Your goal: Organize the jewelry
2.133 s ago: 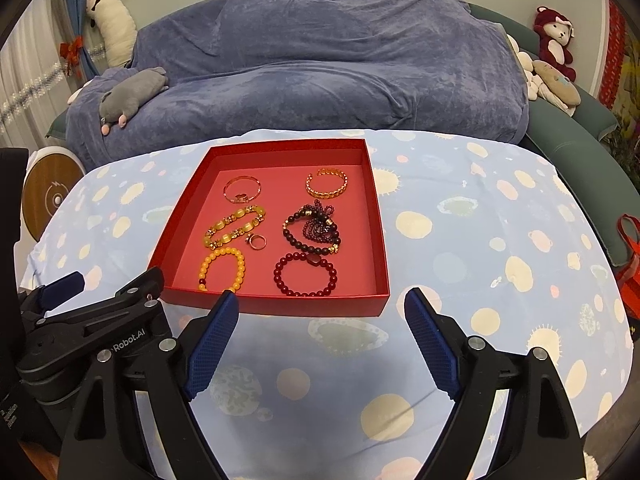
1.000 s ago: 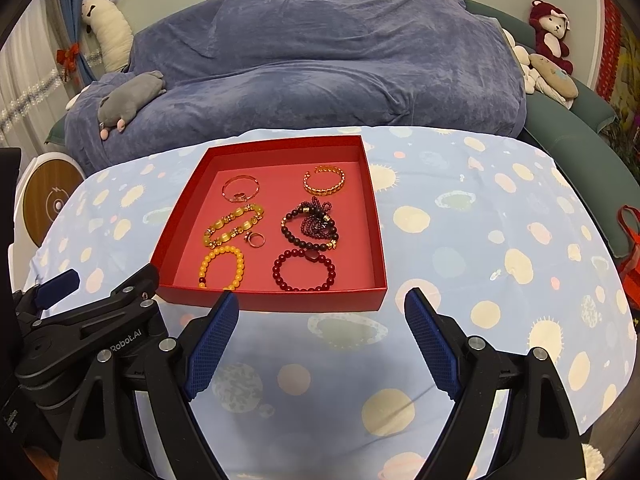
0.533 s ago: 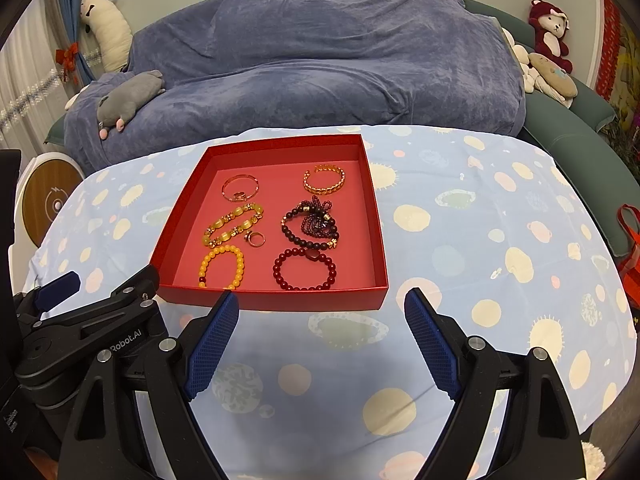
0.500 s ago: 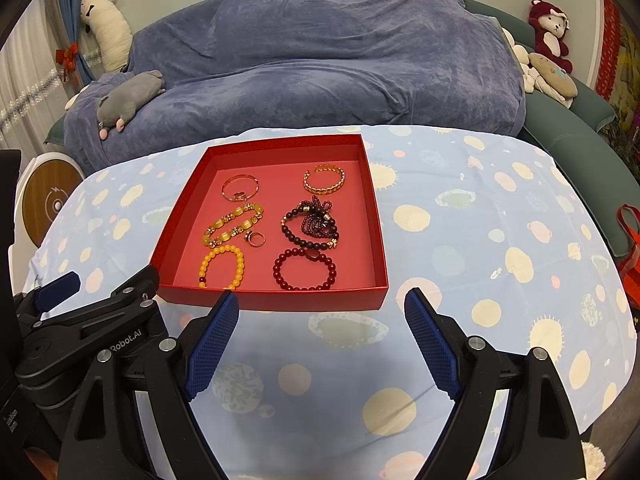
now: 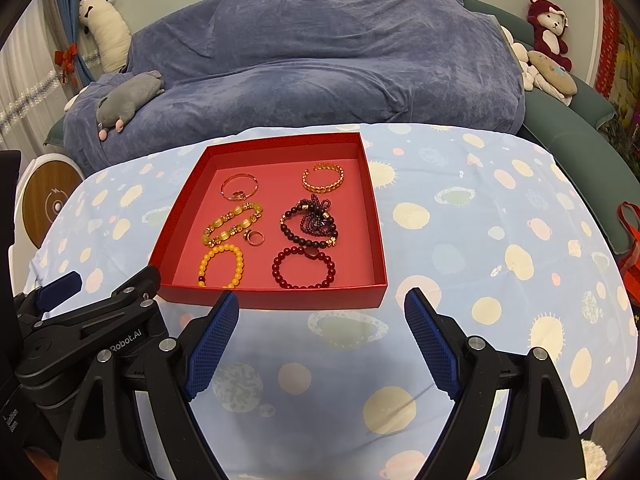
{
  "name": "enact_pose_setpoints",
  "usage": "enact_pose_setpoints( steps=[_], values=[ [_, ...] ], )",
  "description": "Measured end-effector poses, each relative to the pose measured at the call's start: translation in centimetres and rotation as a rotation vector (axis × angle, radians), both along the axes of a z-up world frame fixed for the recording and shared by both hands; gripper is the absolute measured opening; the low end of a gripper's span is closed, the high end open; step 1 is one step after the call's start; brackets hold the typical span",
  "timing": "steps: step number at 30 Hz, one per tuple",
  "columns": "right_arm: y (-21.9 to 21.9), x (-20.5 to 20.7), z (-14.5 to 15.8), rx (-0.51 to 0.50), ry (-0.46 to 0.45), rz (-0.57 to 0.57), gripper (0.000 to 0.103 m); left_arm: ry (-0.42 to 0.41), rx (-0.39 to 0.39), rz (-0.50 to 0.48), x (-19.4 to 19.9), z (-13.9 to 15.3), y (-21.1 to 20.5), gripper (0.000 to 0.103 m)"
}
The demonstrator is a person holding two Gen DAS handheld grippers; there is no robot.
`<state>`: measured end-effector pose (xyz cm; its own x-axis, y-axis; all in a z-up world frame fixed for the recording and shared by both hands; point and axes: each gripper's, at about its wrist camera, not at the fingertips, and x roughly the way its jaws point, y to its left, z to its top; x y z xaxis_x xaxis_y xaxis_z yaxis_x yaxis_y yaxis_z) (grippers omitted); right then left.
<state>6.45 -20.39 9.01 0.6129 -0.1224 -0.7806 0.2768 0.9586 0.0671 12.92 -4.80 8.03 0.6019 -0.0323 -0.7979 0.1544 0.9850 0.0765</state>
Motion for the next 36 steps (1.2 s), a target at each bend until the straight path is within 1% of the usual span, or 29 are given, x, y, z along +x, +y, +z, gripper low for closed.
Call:
enact_pose_setpoints(
  steps=[29,36],
  values=[
    [-0.09,-0.48,-0.37,0.005,0.005,-0.004,0.082,0.002,0.007,0.003,0.07,-0.14,-0.14,0.092],
    [-0.12,-0.45,-0.47,0.005,0.008,-0.004,0.082,-0.005,0.019,0.001,0.13,-0.15,-0.14,0.092]
  ],
)
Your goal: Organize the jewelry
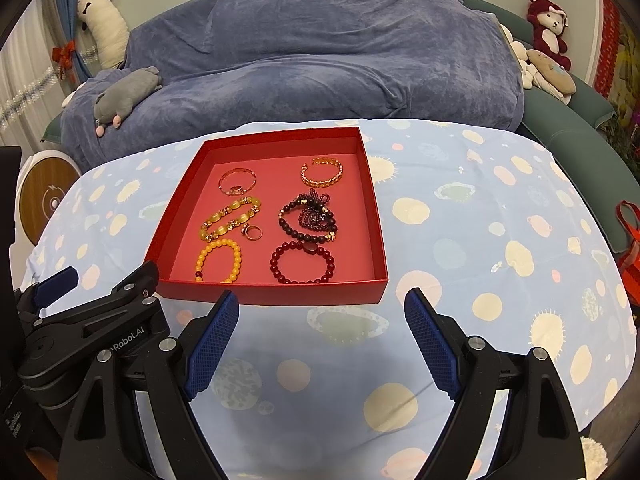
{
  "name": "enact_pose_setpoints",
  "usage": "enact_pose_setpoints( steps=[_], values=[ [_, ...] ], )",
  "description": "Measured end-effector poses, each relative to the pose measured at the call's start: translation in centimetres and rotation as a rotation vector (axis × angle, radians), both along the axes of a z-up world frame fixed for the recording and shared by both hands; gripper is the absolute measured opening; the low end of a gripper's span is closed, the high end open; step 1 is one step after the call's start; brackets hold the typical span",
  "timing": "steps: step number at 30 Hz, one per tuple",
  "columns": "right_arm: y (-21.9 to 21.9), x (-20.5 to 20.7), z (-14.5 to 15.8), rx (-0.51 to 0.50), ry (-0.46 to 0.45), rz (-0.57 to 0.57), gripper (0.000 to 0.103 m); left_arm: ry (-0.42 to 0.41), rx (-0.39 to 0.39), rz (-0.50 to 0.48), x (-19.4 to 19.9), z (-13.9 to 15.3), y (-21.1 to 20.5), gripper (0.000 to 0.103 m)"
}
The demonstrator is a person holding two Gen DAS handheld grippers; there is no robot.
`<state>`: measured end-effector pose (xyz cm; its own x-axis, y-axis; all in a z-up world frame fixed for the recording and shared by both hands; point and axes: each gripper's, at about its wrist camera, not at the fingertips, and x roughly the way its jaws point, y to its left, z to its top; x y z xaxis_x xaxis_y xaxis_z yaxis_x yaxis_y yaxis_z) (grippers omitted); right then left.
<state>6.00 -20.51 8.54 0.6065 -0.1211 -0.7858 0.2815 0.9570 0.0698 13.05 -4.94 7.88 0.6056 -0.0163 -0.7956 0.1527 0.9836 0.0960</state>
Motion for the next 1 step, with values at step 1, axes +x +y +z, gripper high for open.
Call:
enact_pose_setpoints(
  steps=[1],
  values=[
    [0.0,-0.03,-0.01,0.0,0.001,0.0,0.082,0.005,-0.003,0.001,0.02,-0.04,0.02,0.092]
  ],
)
